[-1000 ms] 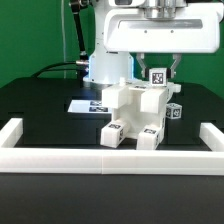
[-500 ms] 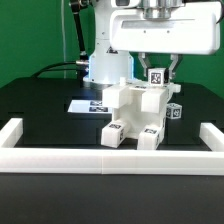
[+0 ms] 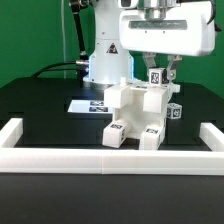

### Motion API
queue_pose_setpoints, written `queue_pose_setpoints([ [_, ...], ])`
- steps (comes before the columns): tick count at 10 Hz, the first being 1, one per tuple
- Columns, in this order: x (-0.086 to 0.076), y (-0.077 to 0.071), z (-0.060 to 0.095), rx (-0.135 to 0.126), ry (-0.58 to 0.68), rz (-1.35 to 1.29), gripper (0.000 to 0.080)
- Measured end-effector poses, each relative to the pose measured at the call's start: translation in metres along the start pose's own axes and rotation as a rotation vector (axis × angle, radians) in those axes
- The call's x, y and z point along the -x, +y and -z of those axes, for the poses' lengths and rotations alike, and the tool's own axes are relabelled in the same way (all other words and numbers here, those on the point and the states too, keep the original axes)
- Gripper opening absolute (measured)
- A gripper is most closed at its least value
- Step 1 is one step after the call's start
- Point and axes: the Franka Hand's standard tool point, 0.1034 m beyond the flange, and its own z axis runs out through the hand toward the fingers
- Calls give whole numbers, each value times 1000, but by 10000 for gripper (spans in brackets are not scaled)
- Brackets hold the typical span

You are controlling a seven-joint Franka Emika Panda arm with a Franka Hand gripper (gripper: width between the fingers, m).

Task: Assemble chair

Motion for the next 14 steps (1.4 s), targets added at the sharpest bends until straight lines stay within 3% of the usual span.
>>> queue_pose_setpoints([
  [8,6,-3,-1,-7,-19,-447,288],
  [11,8,-3,-1,-8,-23,-481,288],
  [12,8,-3,-1,-8,-22,-442,416],
  [13,8,-4,-1,-8,-22,-411,416],
  [14,8,-4,-1,-10,-18,-271,549],
])
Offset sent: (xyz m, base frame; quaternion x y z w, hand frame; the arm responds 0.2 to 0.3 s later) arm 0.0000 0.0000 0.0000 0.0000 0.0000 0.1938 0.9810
